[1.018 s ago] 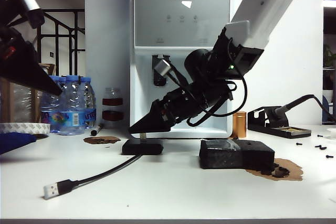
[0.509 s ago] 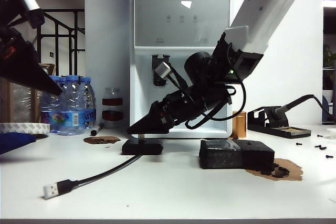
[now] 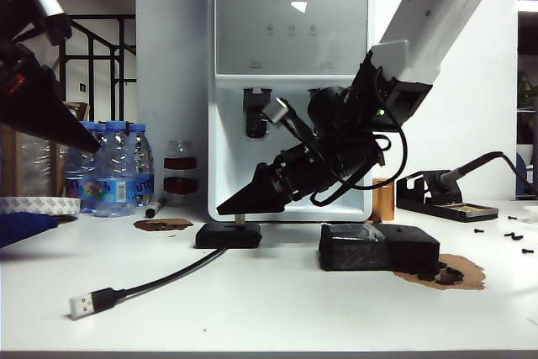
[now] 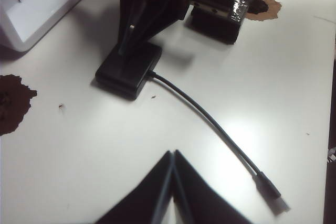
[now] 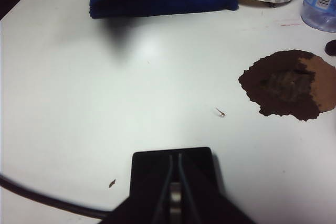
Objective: Take the USB flash drive out of the black sponge and insert it into the slot on top of the black USB adpator box.
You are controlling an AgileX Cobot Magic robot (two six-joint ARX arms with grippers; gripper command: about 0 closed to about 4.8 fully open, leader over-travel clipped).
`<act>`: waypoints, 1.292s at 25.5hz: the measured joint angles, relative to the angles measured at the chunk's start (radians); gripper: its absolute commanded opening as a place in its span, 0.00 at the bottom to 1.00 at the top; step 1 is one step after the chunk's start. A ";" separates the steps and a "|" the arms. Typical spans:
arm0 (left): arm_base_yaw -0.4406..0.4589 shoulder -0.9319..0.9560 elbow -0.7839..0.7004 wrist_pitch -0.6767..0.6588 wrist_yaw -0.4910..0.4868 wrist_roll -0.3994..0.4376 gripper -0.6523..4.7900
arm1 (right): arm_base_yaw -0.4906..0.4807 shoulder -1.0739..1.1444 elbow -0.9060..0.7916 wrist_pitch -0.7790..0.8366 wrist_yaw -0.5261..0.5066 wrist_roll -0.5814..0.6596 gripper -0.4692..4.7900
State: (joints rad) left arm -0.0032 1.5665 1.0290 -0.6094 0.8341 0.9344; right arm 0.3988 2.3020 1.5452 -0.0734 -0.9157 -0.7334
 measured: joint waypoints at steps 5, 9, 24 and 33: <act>0.000 0.000 0.000 0.000 0.015 0.000 0.11 | 0.018 0.000 0.005 0.003 0.004 -0.006 0.09; 0.000 0.000 0.000 0.000 0.015 0.000 0.11 | 0.032 0.001 0.006 0.029 0.013 -0.009 0.09; 0.000 0.002 -0.017 0.000 0.015 0.000 0.11 | 0.027 0.003 0.006 0.048 0.051 -0.074 0.09; 0.000 0.002 -0.017 0.000 0.015 0.000 0.11 | 0.026 0.003 0.009 0.005 0.010 -0.074 0.09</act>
State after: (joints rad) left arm -0.0032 1.5688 1.0122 -0.6090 0.8490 0.9344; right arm 0.4244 2.3047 1.5539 -0.0689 -0.9054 -0.8070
